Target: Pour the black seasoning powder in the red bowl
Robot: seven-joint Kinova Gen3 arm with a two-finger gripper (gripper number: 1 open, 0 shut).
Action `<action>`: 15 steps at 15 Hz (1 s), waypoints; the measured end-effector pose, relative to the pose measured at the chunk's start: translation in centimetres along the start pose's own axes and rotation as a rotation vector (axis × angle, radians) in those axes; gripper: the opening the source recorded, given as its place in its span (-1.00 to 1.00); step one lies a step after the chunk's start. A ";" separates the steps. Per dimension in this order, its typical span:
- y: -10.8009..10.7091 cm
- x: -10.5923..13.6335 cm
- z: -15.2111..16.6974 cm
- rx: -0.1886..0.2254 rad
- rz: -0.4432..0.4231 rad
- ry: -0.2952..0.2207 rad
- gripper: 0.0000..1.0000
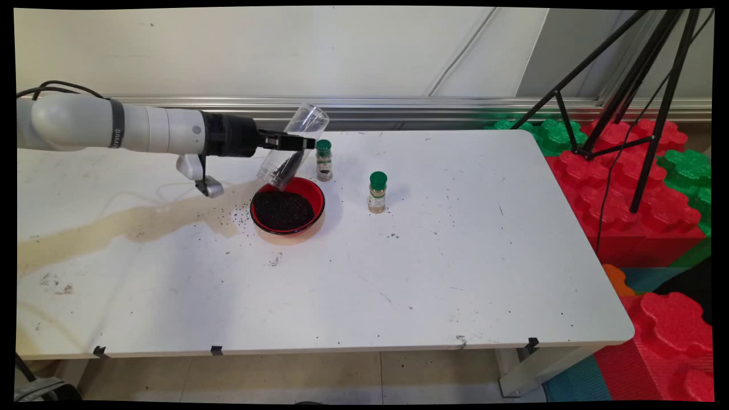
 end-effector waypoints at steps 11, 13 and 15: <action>-0.7 -0.1 0.2 0.009 0.090 -0.026 -1.00; -0.9 -0.1 0.2 0.012 0.110 -0.031 -1.00; -1.1 0.0 0.2 0.016 0.136 -0.039 -1.00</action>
